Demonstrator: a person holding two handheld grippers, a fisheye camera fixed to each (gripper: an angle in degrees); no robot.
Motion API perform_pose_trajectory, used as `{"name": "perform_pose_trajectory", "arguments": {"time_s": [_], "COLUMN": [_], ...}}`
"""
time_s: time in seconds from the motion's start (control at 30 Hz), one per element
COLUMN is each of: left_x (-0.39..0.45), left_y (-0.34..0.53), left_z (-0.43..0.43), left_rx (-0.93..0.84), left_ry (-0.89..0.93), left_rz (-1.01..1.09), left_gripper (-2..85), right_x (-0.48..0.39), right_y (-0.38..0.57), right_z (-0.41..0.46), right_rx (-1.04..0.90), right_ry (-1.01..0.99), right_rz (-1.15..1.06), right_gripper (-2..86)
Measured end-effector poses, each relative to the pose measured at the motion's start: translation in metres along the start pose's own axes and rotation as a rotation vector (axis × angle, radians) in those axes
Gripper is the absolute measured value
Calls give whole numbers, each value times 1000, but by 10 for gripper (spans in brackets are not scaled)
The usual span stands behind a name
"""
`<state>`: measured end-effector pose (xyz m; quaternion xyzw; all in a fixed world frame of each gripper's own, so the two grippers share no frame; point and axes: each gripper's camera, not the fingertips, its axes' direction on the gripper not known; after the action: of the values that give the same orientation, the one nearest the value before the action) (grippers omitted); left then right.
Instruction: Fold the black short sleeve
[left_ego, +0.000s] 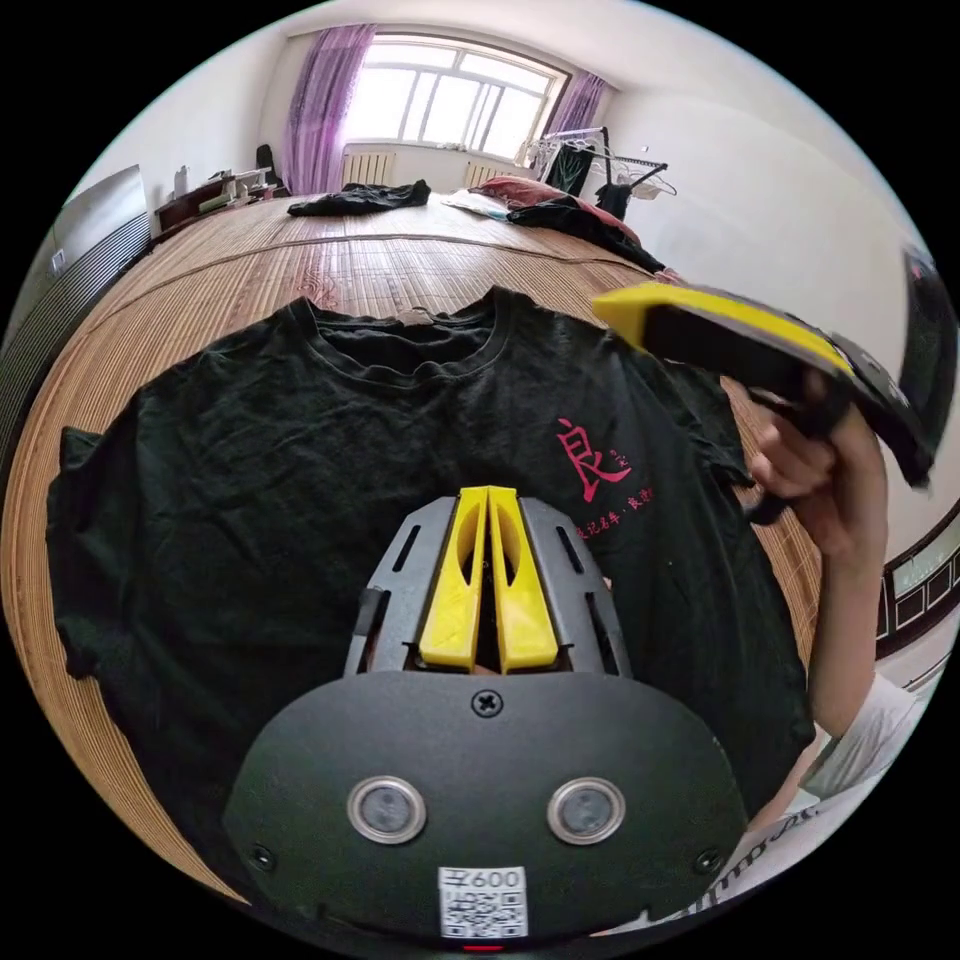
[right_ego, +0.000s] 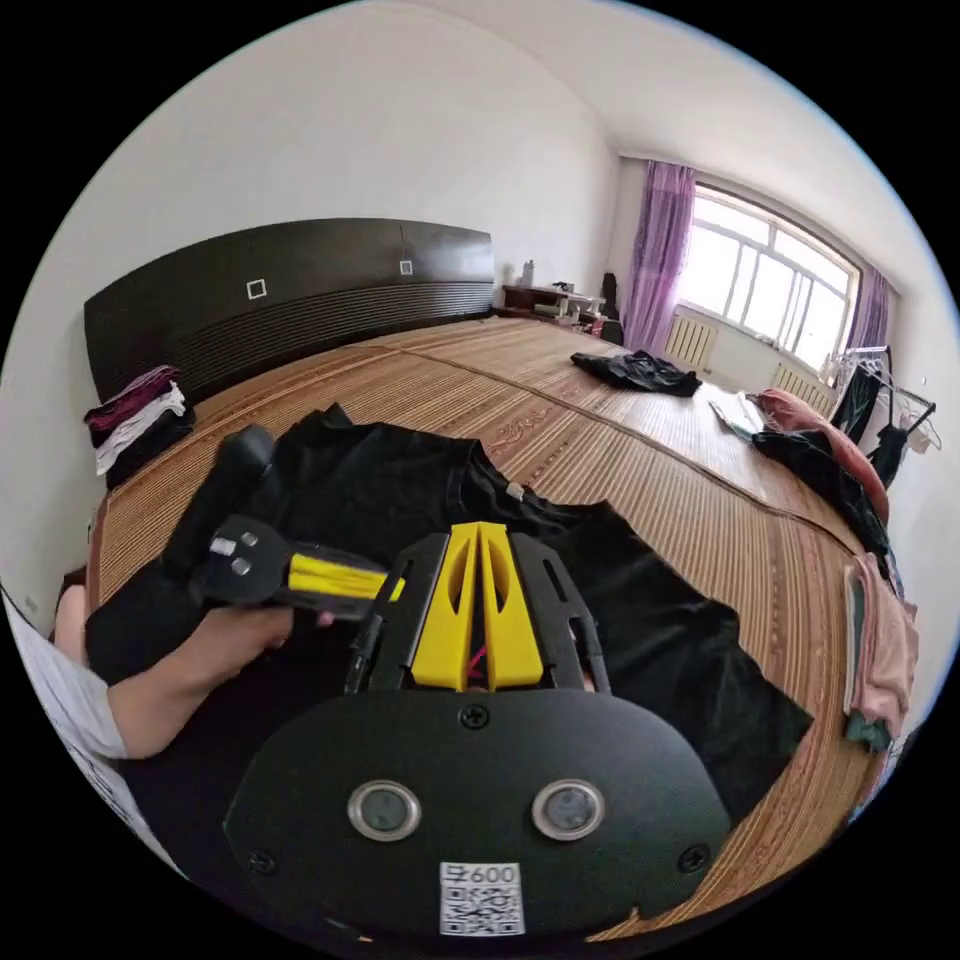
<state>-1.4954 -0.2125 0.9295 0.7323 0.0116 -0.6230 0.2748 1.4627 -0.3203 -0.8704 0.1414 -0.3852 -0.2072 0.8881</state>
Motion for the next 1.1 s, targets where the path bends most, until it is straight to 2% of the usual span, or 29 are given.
{"name": "perform_pose_trajectory", "arguments": {"time_s": [0.03,0.1,0.17,0.2,0.27,0.37,0.43,0.53,0.6,0.67,0.77,0.93,0.97,1.0,1.03,1.07,1.1], "left_x": [5,13,21,24,30,46,64,86,95,98,94,104,104,98,87,80,67], "left_y": [-8,-20,-31,-38,-49,-67,-82,-100,-111,-120,-133,-154,-153,-149,-145,-142,-137], "left_z": [-8,-20,-33,-39,-51,-69,-82,-97,-106,-114,-122,-144,-157,-190,-230,-251,-291], "left_rx": [0,1,3,0,3,4,1,-3,-5,-3,2,7,21,65,143,195,326], "left_ry": [4,6,18,31,55,59,37,14,21,54,151,323,296,166,16,-45,-124], "left_rz": [-1,-3,-8,-14,-25,-26,-16,-6,-10,-26,-88,-92,-88,-124,-204,-255,-361], "left_gripper": [0,0,0,0,0,0,0,1,1,0,0,1,1,1,1,1,1], "right_x": [11,25,46,63,82,80,64,32,13,9,43,82,86,89,88,85,80], "right_y": [-26,-45,-51,-53,-55,-39,-8,42,63,70,68,84,85,86,85,84,81], "right_z": [46,101,148,152,160,135,88,56,63,96,163,182,185,189,194,197,202], "right_rx": [-98,-149,-235,-160,-168,-23,147,246,283,211,-2,55,57,60,54,48,36], "right_ry": [26,136,141,128,91,190,83,-61,1,99,-78,-169,-175,-172,-148,-129,-83], "right_rz": [-2,-12,8,62,126,180,284,415,410,343,327,381,385,383,367,355,325], "right_gripper": [-9,-9,-9,-9,-9,-9,-9,-9,-9,-9,-9,-9,-9,-9,-8,-8,-9]}}
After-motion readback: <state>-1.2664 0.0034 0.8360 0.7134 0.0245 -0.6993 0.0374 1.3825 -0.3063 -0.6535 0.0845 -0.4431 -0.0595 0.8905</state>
